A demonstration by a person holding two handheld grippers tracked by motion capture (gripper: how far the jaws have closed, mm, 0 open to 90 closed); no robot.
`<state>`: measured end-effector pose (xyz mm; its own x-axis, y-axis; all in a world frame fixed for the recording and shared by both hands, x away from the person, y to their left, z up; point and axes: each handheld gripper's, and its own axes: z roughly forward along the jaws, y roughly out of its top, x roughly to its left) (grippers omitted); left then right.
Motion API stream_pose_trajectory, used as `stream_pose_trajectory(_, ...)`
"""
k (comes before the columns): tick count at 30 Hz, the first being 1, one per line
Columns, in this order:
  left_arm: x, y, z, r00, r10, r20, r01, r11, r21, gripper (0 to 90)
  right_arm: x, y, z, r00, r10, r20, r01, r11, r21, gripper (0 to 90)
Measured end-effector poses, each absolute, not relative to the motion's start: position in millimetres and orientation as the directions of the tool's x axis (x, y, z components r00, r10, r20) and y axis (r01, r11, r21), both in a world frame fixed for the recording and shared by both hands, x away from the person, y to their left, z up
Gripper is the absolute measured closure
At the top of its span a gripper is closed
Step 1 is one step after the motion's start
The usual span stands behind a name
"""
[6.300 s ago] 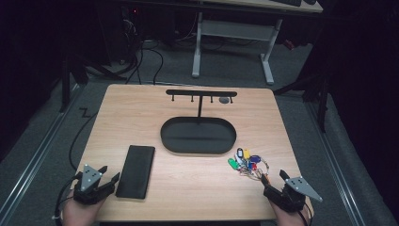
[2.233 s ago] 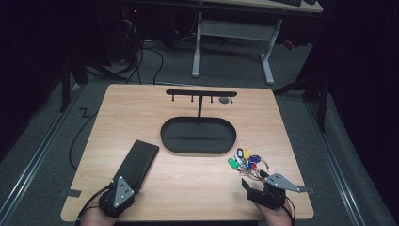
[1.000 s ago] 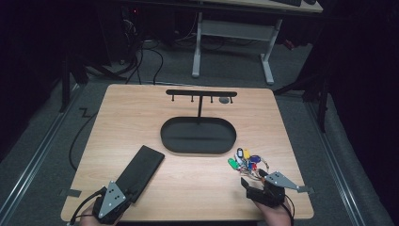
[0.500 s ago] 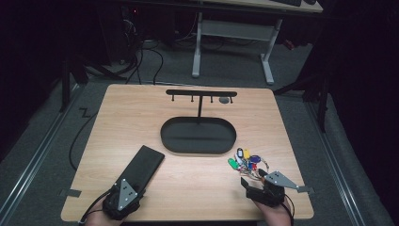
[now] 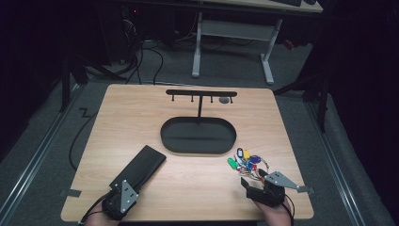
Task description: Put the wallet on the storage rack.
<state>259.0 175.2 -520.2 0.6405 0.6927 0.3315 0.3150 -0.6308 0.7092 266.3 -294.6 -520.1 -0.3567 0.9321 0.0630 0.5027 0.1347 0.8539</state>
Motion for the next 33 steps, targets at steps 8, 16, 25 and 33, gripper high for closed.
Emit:
stream_pose_trajectory(8, 257.7, 191.7, -505.4, 0.626, 0.739, 0.249, 0.315, -0.531, 0.787, 81.6, 266.4, -296.5, -520.4, -0.355, 0.932, 0.069, 0.506, 0.129, 0.853, 18.5)
stream_pose_trajectory(16, 253.3, 199.4, -492.1, 0.64, 0.75, 0.164, 0.302, -0.442, 0.844, 82.3, 266.7, -296.6, -520.6, -0.354, 0.932, 0.073, 0.507, 0.126, 0.853, 18.5)
stream_pose_trajectory(25, 247.2, 197.2, -480.0, 0.704, 0.71, 0.026, 0.292, -0.323, 0.9, 82.7, 266.2, -297.6, -520.7, -0.353, 0.933, 0.075, 0.507, 0.123, 0.853, 18.6)
stream_pose_trajectory(33, 258.9, 215.6, -482.5, 0.687, 0.722, -0.084, 0.343, -0.22, 0.913, 82.3, 266.4, -297.6, -521.4, -0.351, 0.933, 0.077, 0.511, 0.122, 0.851, 18.6)
